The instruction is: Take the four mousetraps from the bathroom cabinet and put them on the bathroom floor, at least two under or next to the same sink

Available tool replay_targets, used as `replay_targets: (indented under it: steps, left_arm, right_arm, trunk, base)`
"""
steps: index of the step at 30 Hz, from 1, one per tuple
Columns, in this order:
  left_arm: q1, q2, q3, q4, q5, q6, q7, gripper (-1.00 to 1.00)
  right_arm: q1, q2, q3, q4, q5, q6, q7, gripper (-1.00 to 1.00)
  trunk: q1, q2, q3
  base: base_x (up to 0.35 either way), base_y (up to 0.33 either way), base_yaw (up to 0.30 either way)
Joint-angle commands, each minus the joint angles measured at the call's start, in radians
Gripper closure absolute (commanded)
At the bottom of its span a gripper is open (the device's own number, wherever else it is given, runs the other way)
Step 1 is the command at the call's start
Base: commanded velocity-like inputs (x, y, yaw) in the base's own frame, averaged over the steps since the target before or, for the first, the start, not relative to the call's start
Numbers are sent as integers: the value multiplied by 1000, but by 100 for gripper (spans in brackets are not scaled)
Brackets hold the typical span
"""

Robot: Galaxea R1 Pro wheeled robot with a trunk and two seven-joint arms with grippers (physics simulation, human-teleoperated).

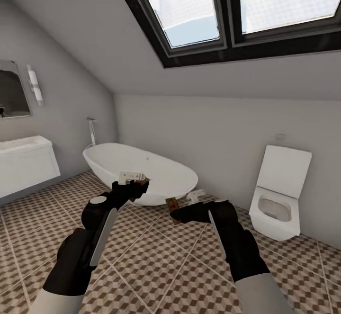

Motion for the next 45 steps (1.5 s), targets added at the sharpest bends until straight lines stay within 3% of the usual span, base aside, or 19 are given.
replay_targets:
  steps: [1, 19, 45]
  left_arm:
    - [-1, 0, 0, -1, 8, 5, 3, 100]
    - [-1, -1, 0, 0, 8, 5, 3, 100]
    - [-1, -1, 2, 1, 8, 5, 3, 100]
  right_arm:
    - [-1, 0, 1, -1, 8, 4, 6, 100]
    - [-1, 0, 7, 5, -8, 4, 6, 100]
    - [-1, 0, 14, 12, -16, -13, 9, 100]
  trunk:
    - [0, -1, -2]
    - [0, -1, -17]
    - [0, -1, -41]
  base:
    - [0, -183, 270]
    - [58, -217, 253]
    - [176, -165, 230]
